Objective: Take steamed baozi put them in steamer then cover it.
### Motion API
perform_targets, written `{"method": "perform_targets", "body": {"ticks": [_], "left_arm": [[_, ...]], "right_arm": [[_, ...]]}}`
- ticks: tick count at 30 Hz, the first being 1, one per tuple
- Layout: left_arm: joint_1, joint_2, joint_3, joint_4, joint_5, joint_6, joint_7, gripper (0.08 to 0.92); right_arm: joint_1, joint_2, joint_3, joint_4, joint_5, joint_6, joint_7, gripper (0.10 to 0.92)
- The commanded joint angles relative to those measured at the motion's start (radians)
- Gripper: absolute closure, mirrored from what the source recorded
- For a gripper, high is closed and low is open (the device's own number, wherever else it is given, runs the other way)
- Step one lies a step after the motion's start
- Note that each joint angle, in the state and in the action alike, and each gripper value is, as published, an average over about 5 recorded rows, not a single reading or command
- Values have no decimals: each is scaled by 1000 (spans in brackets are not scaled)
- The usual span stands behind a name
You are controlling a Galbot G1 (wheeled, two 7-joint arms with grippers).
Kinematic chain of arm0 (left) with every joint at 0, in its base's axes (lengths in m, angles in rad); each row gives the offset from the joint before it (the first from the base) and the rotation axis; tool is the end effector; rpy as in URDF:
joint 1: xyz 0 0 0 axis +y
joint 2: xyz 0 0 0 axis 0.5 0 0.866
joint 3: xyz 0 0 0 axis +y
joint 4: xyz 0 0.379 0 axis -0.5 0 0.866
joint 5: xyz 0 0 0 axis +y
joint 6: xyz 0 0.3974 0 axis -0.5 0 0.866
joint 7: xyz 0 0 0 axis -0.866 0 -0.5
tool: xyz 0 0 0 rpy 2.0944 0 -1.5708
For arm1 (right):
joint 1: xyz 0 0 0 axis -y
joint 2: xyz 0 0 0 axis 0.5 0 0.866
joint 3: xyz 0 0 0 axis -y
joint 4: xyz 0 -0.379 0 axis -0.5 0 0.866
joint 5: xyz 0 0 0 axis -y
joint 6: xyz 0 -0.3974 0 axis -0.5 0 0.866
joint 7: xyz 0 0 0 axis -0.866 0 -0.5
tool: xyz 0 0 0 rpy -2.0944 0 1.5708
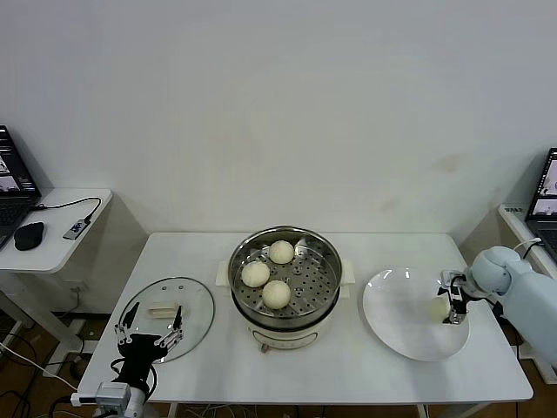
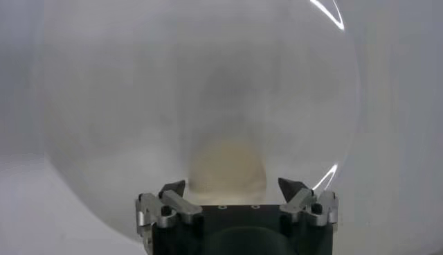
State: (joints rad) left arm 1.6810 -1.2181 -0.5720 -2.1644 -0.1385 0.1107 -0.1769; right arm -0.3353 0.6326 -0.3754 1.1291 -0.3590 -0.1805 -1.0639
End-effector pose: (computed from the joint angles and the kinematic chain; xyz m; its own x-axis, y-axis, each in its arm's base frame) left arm 0.1813 0.0691 -0.3089 -0.9906 -0.0383 0.1316 -0.0114 0.9800 0.1988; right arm 0.5294 -0.2764 -0.2713 -0.2407 0.0352 0.9700 -0.9646 0.1024 -0.2431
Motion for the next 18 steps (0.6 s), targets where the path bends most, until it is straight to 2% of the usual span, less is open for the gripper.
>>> {"method": "perform_targets", "body": {"ticks": [1,6,13,18], "left_arm": [[-1,2,1,-1,0,0,0,177],[0,6,-1,-3,-1,0,0,177],[-5,5,6,-4,0,1,0,177],[-10,5,14,-2,2,1,0,177]], "right_arm": [[14,14,-1,-15,4,-10,-4,327],[91,-47,-66,59,94,-43,-23,397],[367,-149,-305,191,287,-118,-39,406],[601,-164,-484,294,450,-184,-24,401]]}}
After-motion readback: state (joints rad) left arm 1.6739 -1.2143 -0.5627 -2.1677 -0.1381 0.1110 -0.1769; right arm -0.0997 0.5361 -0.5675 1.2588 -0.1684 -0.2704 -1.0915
